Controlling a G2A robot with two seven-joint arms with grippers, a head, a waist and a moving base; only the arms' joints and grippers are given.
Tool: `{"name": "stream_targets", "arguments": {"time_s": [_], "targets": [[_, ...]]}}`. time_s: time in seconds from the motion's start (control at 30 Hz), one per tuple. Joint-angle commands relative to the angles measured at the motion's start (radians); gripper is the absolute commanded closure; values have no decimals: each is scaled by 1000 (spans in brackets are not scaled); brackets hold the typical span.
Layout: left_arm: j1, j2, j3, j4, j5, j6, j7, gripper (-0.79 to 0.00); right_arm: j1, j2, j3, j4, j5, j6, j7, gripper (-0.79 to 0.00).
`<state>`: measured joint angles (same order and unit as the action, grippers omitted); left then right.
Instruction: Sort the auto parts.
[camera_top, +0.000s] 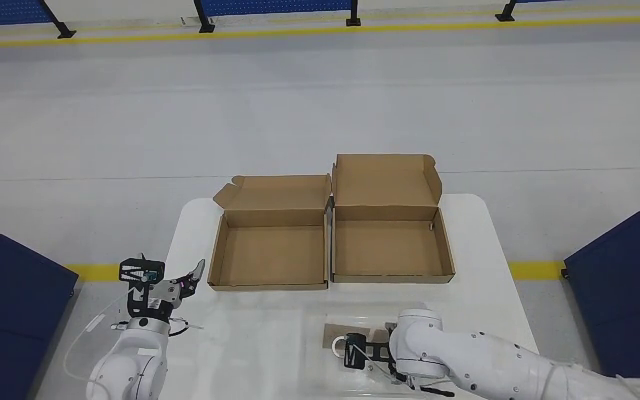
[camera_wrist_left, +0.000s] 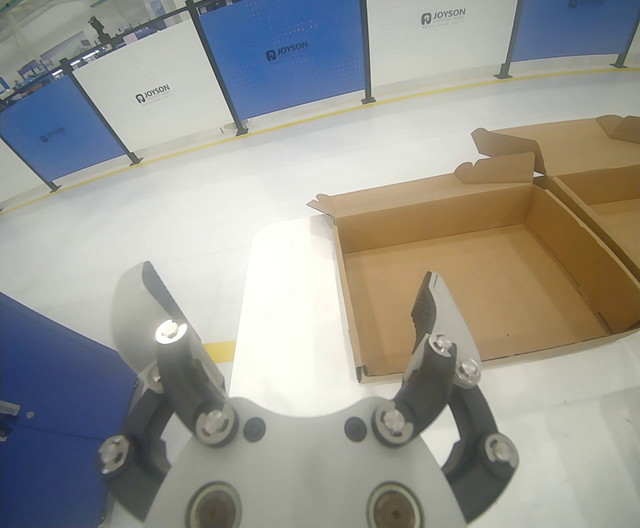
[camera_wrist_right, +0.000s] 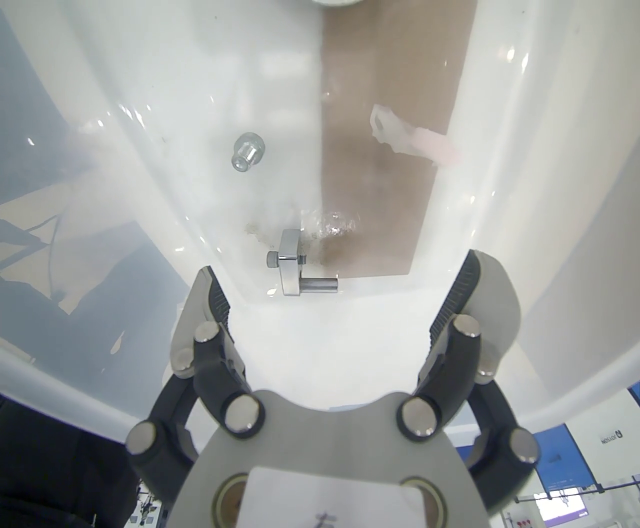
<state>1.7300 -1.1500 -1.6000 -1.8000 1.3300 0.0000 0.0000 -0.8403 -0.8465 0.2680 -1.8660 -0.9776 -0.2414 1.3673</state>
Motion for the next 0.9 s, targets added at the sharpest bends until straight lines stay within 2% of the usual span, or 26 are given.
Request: {"name": "stream_targets", "arguments": {"time_s": [0.0, 0.13, 0.27, 0.67, 0.87], "targets": [[0, 0, 0, 0, 0, 0, 0, -785, -4, 1, 7, -3, -3, -4, 1, -585], [0, 0, 0, 0, 0, 0, 0, -785, -16, 2, 20, -10, -11, -5, 10, -557], [0, 0, 0, 0, 0, 0, 0, -785, -28, 2, 31, -14, -9, -15, 11, -397], [0, 0, 0, 0, 0, 0, 0, -785, -51, -5, 51, -15, 22, -85, 25, -379], [0, 0, 0, 0, 0, 0, 0, -785, -61, -15, 46, 6, 28, -112, 45, -345]]}}
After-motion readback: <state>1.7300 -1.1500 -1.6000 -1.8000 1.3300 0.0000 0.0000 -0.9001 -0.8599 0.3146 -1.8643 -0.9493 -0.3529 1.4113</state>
